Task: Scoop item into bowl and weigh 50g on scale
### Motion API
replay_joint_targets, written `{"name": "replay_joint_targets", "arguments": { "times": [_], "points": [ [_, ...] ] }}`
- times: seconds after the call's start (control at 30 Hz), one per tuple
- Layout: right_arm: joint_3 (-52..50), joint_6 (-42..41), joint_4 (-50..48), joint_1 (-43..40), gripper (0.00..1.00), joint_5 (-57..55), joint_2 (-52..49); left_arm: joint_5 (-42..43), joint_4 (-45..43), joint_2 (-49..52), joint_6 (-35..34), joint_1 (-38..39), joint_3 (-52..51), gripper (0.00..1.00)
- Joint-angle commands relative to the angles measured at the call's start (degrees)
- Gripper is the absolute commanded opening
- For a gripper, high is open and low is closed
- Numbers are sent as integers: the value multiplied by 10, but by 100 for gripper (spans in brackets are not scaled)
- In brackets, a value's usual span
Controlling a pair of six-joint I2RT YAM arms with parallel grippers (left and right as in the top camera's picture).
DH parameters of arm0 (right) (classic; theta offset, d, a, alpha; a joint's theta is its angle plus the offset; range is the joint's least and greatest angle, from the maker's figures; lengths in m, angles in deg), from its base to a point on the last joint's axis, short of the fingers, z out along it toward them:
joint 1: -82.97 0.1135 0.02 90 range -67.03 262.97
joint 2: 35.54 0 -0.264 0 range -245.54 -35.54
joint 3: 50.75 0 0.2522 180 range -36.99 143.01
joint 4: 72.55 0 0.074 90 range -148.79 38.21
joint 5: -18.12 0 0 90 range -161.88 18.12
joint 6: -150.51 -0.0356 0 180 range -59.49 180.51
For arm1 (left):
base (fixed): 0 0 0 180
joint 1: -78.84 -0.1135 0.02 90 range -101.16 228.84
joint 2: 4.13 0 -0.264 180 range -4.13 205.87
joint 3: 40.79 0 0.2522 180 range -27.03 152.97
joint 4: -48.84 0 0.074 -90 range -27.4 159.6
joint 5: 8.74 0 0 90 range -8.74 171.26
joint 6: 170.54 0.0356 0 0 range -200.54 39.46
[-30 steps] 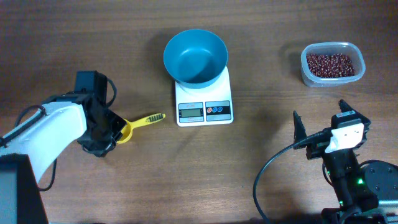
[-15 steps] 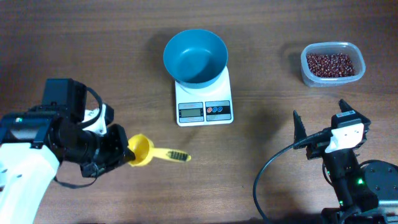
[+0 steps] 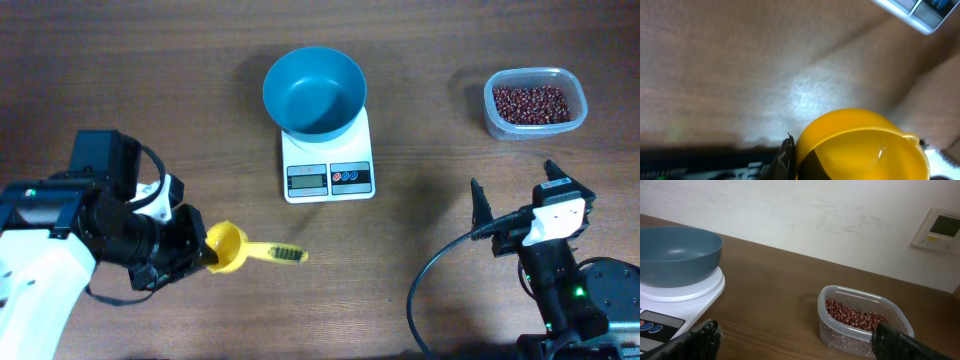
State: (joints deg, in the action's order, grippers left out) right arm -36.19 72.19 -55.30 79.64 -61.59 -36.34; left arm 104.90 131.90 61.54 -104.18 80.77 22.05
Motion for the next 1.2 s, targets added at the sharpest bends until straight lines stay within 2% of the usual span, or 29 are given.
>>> {"name": "replay_joint_targets", "arguments": {
  "times": [0.0,0.07,0.1,0.13,0.23,0.3,0.33,0.47,0.5,0.53,0.67,0.83,0.93,1.0,1.07,1.17],
  "points": [
    [-5,-19,-1,3,99,17,3,5,-52,-4,-117,2,5,0],
    [-5,-47,-1,3,99,31,3,1,-62,-4,-141,2,5,0],
    [-5,-136,-4,3,99,61,3,-26,-44,-4,-142,2,5,0],
    [-5,-275,-6,3,99,118,3,-47,-30,-4,-142,2,5,0],
    [-5,-588,0,3,99,366,3,-61,-16,-4,-142,2,5,0],
    [-5,-756,10,3,99,509,3,-61,-17,-4,-142,2,5,0],
    [-5,-813,10,3,99,553,3,-61,-17,-4,-141,2,5,0],
    [-5,-805,9,3,99,503,3,-61,-15,-4,-142,2,5,0],
    [-5,-659,25,3,99,495,3,-61,-16,-4,-141,2,5,0],
    [-5,-614,30,3,99,504,-3,-66,-18,-4,-141,2,5,0],
    [14,-654,27,3,99,507,-69,-71,-24,-4,-141,2,5,0],
    [162,-642,28,4,99,518,-279,-71,-29,-4,-141,2,5,0],
    [241,-625,27,12,99,588,-402,-71,-29,-4,-141,2,5,0],
    [299,-632,29,82,99,570,-454,-71,-29,-4,-141,2,5,0],
    [355,-633,61,174,99,455,-493,-71,-29,-4,-141,2,5,0],
    [375,-633,74,288,99,330,-548,-71,-28,-4,-141,2,5,0]
  ]
}}
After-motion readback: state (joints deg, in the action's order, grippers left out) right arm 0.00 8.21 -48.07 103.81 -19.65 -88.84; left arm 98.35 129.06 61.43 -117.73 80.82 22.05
